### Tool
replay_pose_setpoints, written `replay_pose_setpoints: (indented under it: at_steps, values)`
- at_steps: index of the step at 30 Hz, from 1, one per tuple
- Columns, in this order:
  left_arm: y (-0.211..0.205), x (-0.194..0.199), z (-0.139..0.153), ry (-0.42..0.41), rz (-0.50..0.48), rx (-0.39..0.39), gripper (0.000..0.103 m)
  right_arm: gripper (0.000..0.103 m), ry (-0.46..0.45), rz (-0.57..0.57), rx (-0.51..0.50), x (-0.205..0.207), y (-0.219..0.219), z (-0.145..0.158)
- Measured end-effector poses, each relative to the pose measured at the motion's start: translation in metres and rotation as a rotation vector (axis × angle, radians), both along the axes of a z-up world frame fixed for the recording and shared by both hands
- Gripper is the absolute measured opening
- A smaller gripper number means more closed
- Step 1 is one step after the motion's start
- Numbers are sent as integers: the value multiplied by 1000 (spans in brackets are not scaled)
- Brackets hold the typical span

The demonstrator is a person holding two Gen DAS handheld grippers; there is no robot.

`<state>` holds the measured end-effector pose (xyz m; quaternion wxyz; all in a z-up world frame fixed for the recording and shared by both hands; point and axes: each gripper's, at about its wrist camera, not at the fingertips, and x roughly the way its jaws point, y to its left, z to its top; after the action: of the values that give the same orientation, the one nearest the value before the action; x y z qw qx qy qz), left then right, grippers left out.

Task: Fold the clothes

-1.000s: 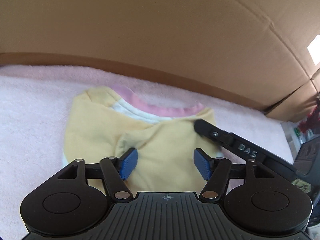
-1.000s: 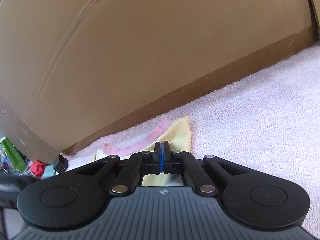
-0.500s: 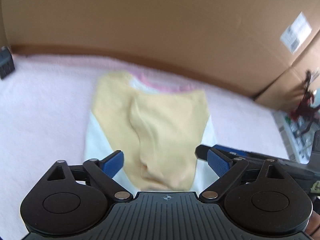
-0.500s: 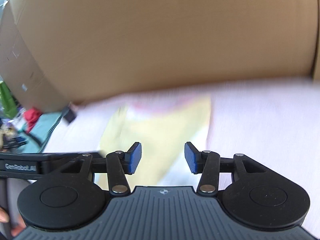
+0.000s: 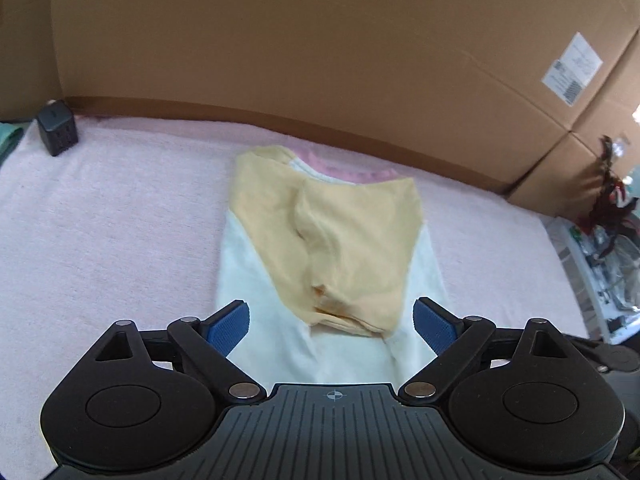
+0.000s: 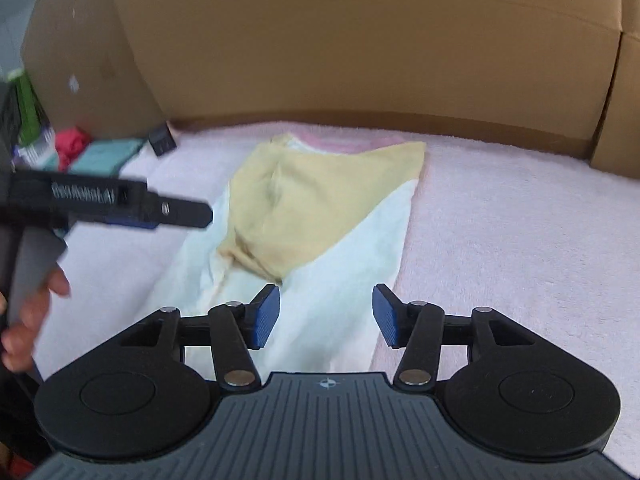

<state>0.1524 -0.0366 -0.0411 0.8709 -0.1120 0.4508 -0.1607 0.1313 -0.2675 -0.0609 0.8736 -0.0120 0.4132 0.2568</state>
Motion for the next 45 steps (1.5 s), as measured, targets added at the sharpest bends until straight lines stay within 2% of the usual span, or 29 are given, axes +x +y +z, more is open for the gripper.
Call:
replay_pose_setpoints:
  at_steps: [2,4,8,13,15,16,19,21,22,24,27,30,31,34,36,39,42,45]
  values:
    - [-11,3,-1,15,-51,-60,95,57,25,38,23,-12,3,-1]
    - [-29,7,-1,11,-108,-62,95,57,72,84,45,-23,3,-1]
    - [-73,12,-11,-9,-246,59,95,60,137,176,46,-42,6,-2]
    - [-105,23,-42,87,-411,189,95,63,176,291,-7,-60,12,-6]
    - [-105,23,-49,72,-434,205,98,67,191,336,-29,-67,15,-8]
    - [-103,22,-49,75,-437,200,98,75,199,359,-40,-71,16,-9]
    - [-103,21,-50,73,-428,195,99,77,252,558,-98,-111,25,-4]
    - [-107,18,-51,69,-440,212,101,76,252,643,-126,-133,29,3]
    - [-109,17,-51,64,-444,227,101,76,242,649,-128,-137,28,8]
    - [-112,15,-50,59,-442,247,101,76,166,598,-99,-132,25,23]
    - [-110,15,-49,63,-424,232,101,77,69,491,-66,-104,23,29]
    - [-106,15,-49,61,-430,214,101,77,153,480,-28,-76,40,-1]
    - [-105,15,-49,59,-435,212,101,78,178,489,-32,-78,45,-9]
    - [-105,15,-50,54,-436,207,102,88,223,579,-19,-106,53,-14]
    - [-106,14,-49,55,-431,208,102,88,204,637,-44,-128,51,-5]
    - [-100,8,-38,57,-422,175,100,86,170,567,-10,-135,31,11]
    - [-84,-18,-19,2,-428,130,101,86,99,438,-18,-126,10,17]
    - [-63,-50,-13,-22,-437,111,101,82,140,407,-24,-122,6,0]
